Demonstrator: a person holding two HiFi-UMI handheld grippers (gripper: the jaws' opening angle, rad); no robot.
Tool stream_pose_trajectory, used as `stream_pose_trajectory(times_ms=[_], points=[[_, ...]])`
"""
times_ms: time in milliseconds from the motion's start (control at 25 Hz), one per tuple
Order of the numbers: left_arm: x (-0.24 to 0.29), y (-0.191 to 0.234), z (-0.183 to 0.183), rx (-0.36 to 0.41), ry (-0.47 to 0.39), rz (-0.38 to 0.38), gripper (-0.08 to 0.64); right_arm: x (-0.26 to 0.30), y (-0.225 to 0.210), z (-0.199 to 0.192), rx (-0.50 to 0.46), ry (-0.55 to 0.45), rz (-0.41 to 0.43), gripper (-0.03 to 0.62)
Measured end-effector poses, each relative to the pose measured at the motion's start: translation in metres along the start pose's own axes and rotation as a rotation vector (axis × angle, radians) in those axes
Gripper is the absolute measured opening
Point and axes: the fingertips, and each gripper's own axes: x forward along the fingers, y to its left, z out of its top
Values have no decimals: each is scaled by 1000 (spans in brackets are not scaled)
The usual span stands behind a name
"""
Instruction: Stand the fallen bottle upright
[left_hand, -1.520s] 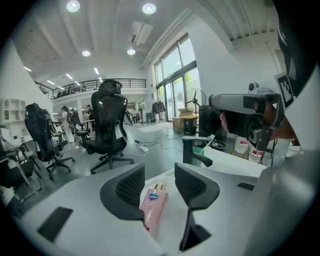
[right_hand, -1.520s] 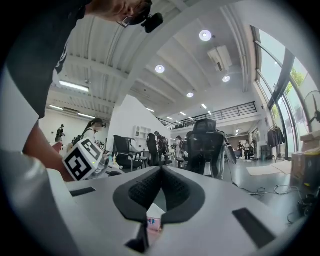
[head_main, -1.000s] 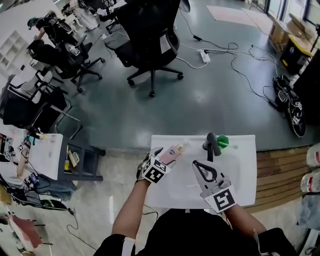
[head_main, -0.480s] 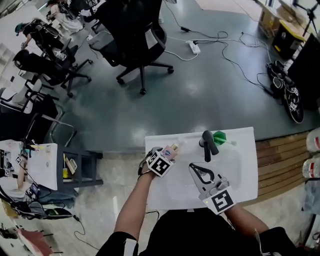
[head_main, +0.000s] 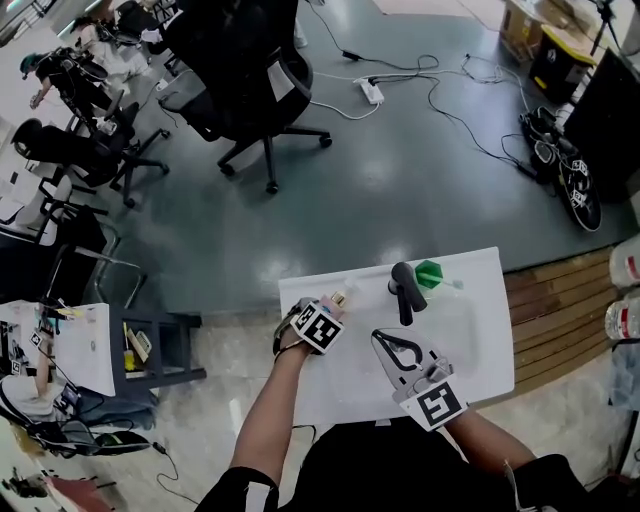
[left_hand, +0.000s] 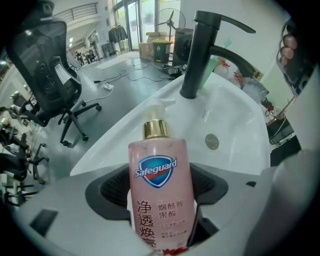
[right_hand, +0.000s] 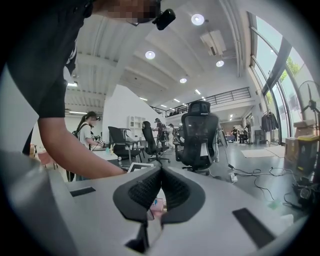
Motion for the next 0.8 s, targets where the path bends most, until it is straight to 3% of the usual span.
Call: stream_pose_trajectory(times_ms=[160,280,440,800], points=[[0,4,1,-14,-31,21,334,1,-2,0,-11,0,-5,14],[-1,2,0,-16,-43,23,331,-1,-2,13,19,-77,-27,14],[-4,2,-1,-22,-45,23,327,-7,5,1,-7,9,-9,14],[-17,2,-1,-39,-136,62,322,-18,5,0,4,-18,-38,14]])
